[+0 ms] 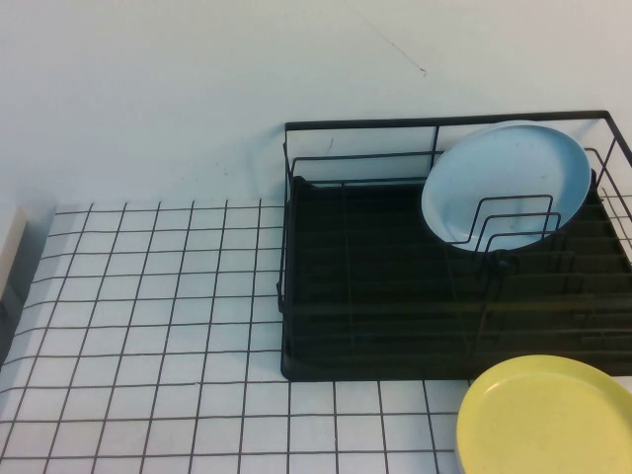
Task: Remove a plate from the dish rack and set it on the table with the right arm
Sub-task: Grasp the plate from the shelf
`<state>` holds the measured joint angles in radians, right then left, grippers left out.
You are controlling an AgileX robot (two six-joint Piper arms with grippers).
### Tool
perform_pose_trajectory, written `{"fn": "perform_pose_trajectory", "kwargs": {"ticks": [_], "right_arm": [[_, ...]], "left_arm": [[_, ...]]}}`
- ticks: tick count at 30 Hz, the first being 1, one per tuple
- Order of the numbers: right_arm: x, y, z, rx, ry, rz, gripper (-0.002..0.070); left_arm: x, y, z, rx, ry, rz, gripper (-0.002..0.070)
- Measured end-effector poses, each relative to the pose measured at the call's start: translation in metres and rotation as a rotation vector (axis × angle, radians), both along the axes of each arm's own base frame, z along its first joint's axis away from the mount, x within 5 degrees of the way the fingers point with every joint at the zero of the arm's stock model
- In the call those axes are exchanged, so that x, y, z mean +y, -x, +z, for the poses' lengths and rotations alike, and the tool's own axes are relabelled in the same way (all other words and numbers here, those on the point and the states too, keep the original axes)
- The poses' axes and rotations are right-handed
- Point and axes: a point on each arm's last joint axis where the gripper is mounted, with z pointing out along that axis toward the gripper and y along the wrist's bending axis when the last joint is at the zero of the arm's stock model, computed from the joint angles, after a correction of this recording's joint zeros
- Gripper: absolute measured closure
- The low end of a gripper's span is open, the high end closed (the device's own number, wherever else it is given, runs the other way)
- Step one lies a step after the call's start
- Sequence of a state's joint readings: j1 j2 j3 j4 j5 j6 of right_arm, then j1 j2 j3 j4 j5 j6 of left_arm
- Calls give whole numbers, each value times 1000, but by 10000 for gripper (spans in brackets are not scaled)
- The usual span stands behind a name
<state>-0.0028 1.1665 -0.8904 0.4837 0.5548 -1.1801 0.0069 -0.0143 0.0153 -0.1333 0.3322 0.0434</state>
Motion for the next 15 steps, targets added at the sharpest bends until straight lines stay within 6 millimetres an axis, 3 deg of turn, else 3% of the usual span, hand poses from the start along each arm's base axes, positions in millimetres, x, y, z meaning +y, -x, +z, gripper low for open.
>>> {"fn": "perform_pose_trajectory", "kwargs": {"ticks": [4, 6, 9, 15], "right_arm": [[15, -35, -6, -7, 94, 155, 167], [21, -51, -9, -25, 144, 215, 104], [27, -76, -11, -57, 210, 274, 67], [29, -126, -18, -81, 285, 285, 60]], "left_arm": [[0, 0, 0, 0, 5, 2, 678], [0, 0, 0, 0, 3, 1, 678], [0, 0, 0, 0, 3, 1, 678], [0, 0, 0, 0, 3, 1, 678]]}}
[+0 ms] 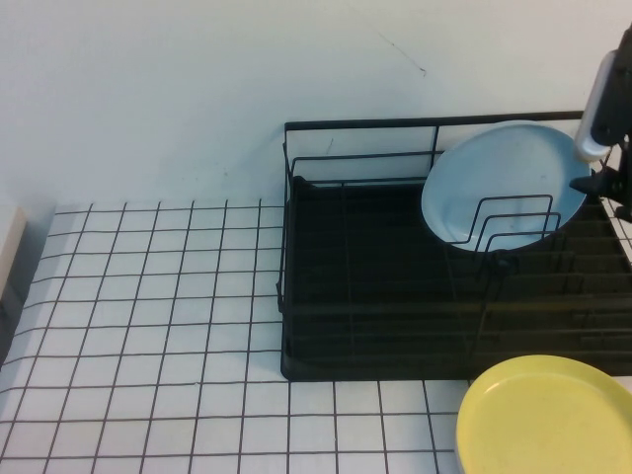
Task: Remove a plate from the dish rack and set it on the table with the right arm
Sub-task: Grasp the plate from the shelf
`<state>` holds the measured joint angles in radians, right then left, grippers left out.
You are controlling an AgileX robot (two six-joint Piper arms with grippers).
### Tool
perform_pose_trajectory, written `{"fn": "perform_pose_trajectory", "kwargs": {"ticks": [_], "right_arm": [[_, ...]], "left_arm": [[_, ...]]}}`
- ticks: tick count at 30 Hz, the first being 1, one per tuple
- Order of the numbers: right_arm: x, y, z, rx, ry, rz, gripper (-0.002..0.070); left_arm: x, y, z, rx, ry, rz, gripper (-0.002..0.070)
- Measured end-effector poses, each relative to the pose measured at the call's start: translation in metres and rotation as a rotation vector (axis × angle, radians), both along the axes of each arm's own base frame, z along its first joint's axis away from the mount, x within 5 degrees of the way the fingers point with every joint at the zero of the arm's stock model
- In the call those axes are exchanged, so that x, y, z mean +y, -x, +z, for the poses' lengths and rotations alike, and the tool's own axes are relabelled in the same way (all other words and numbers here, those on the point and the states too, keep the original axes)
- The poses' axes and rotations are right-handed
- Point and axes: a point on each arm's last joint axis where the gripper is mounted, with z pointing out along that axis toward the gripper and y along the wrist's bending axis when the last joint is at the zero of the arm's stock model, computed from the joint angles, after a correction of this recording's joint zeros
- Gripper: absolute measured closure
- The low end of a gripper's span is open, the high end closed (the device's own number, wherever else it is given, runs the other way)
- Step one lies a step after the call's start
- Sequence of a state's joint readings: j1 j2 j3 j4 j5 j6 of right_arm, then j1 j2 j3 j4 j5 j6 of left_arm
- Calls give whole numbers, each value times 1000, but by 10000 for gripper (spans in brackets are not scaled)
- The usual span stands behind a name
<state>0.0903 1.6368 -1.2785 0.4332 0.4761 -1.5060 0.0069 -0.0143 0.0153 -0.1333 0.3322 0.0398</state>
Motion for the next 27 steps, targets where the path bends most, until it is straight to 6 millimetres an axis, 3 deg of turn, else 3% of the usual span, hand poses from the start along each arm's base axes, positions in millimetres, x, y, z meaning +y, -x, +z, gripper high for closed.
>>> {"fn": "perform_pose_trajectory", "kwargs": {"ticks": [7, 12, 16, 21, 27], "right_arm": [[5, -53, -23, 26, -20, -18, 76], [9, -72, -37, 57, -62, -26, 120], [11, -78, -42, 67, -88, -33, 268], [11, -78, -40, 61, -92, -30, 556], [12, -73, -30, 56, -79, -5, 571]], "left_arm": [[0, 0, 0, 0, 0, 0, 678], [0, 0, 0, 0, 0, 0, 678], [0, 0, 0, 0, 0, 0, 678], [0, 0, 0, 0, 0, 0, 678], [0, 0, 0, 0, 0, 0, 678]]}}
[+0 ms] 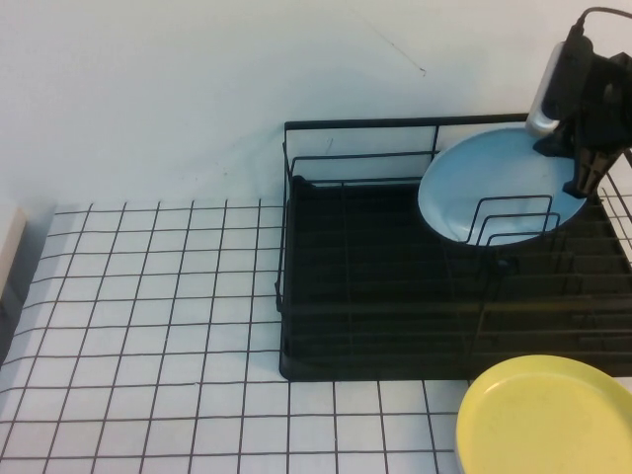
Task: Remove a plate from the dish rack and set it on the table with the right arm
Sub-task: Grasp the plate from the shelf, then place the plate from the table
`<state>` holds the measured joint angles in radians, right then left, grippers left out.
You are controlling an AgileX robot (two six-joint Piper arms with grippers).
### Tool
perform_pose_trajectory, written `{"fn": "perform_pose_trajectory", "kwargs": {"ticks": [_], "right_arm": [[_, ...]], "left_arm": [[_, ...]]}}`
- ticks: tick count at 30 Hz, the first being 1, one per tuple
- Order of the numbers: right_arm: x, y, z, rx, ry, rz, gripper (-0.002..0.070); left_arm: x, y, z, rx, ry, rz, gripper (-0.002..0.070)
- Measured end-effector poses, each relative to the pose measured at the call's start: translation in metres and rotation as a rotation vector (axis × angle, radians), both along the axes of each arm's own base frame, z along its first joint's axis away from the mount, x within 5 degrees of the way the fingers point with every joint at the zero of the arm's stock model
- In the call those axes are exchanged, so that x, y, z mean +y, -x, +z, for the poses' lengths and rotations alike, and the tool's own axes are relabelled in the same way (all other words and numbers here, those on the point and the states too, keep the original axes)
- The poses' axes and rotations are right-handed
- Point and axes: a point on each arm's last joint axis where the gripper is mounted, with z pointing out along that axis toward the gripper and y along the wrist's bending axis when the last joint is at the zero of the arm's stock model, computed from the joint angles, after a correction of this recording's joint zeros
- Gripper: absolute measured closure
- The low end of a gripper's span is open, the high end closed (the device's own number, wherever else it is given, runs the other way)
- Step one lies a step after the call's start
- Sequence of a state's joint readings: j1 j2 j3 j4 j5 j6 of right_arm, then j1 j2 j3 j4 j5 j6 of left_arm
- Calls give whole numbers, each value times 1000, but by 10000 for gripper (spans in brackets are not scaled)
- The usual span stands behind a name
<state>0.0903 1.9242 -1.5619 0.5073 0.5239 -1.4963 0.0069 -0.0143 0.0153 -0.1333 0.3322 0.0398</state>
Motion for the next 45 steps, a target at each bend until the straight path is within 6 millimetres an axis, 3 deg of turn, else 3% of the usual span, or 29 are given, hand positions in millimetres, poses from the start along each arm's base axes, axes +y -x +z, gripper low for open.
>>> {"fn": "perform_pose_trajectory", "kwargs": {"ticks": [3, 11, 19, 23, 29, 34, 39, 45], "right_arm": [[0, 8, 20, -38, -2, 5, 571], [-3, 46, 98, -183, -97, -51, 580], [-3, 111, 168, -166, -347, -146, 580], [-1, 146, 183, -21, -453, -182, 580], [4, 189, 177, 344, -454, -171, 580], [0, 209, 161, 443, -461, -267, 580], [-5, 240, 117, 566, -421, -328, 580], [-10, 277, 48, 687, -402, -422, 580]], "left_arm": [[0, 0, 0, 0, 0, 0, 678], [0, 0, 0, 0, -4, -1, 678], [0, 0, 0, 0, -4, -1, 678], [0, 0, 0, 0, -4, -1, 678], [0, 0, 0, 0, -4, -1, 678], [0, 0, 0, 0, -4, -1, 678], [0, 0, 0, 0, -4, -1, 678], [0, 0, 0, 0, -4, -1, 678]]}}
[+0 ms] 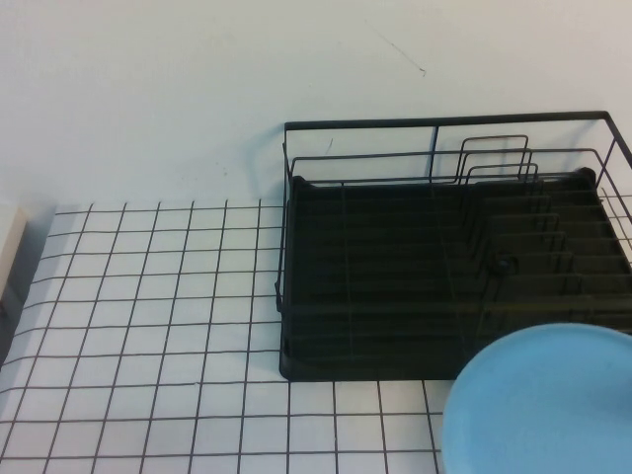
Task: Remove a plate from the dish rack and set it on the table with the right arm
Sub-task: Place the plate from the table
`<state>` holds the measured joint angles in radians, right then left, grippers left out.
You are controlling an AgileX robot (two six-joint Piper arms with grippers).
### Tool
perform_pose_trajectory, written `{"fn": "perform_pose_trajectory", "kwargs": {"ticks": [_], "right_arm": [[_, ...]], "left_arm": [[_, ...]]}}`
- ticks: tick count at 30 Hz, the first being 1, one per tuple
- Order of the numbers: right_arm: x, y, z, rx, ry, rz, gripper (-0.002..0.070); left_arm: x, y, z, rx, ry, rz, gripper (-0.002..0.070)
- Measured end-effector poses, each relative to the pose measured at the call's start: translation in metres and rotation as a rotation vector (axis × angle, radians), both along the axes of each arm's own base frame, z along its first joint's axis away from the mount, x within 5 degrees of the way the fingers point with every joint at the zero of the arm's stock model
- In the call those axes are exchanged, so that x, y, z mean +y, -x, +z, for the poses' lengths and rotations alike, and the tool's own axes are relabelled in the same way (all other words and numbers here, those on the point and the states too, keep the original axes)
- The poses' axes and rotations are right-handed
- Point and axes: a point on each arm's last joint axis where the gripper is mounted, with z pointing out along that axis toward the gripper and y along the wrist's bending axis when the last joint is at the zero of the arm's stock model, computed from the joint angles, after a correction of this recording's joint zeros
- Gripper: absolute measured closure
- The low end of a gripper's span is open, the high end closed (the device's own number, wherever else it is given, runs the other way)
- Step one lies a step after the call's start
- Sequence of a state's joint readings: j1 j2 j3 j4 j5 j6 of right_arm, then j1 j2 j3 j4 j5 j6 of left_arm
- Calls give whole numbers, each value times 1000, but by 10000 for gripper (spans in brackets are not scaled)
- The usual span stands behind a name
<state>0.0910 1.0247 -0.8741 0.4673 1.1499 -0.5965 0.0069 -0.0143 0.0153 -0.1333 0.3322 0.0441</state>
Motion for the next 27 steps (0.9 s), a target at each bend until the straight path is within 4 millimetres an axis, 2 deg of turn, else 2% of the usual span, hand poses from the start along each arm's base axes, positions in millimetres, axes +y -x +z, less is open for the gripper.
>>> {"fn": "perform_pose_trajectory", "kwargs": {"ticks": [3, 8, 17, 23, 27], "right_arm": [[-5, 9, -29, 17, 28, -82, 580], [-13, 8, -58, 9, 73, -223, 580], [-16, -2, -62, -42, 52, -342, 580], [-14, -13, -77, 49, 46, -369, 577], [-12, -21, -85, 83, 33, -390, 545]], "left_arm": [[0, 0, 0, 0, 0, 0, 678], [0, 0, 0, 0, 5, 1, 678], [0, 0, 0, 0, 5, 1, 678], [0, 0, 0, 0, 5, 1, 678], [0, 0, 0, 0, 5, 1, 678]]}}
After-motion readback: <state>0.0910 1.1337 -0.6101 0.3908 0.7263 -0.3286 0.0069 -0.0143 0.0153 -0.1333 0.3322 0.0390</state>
